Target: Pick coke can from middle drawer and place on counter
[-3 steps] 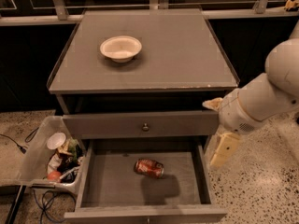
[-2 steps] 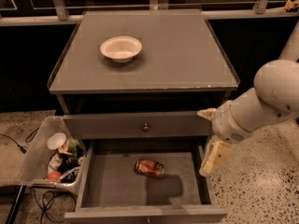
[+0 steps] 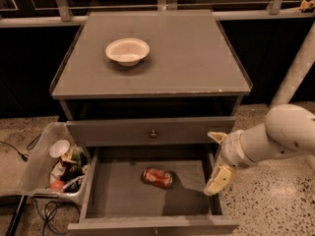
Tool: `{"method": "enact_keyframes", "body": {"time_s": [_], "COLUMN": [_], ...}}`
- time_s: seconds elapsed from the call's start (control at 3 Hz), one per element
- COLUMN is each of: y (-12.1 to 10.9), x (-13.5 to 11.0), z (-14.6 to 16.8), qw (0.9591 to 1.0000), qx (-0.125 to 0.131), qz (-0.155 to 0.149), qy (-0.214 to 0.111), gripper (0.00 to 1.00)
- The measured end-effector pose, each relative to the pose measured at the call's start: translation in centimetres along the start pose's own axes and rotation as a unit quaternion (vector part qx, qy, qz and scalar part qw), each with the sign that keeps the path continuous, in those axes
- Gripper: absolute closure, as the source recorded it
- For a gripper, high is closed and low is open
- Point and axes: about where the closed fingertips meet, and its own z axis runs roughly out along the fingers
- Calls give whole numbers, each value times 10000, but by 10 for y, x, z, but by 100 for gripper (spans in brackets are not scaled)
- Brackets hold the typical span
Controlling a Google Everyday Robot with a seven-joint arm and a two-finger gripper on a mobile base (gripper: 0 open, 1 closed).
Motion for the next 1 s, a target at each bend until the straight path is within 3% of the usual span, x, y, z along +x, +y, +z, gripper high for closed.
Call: {"method": "enact_keyframes", "body": {"time_s": [0.33, 1.0], "y": [0, 1], "x": [14, 10], "z": [43, 57], "qw": [9994, 9992], "qx": [-139, -217], "qz": [65, 27], "qy": [-315, -343], "gripper": [0, 0]}}
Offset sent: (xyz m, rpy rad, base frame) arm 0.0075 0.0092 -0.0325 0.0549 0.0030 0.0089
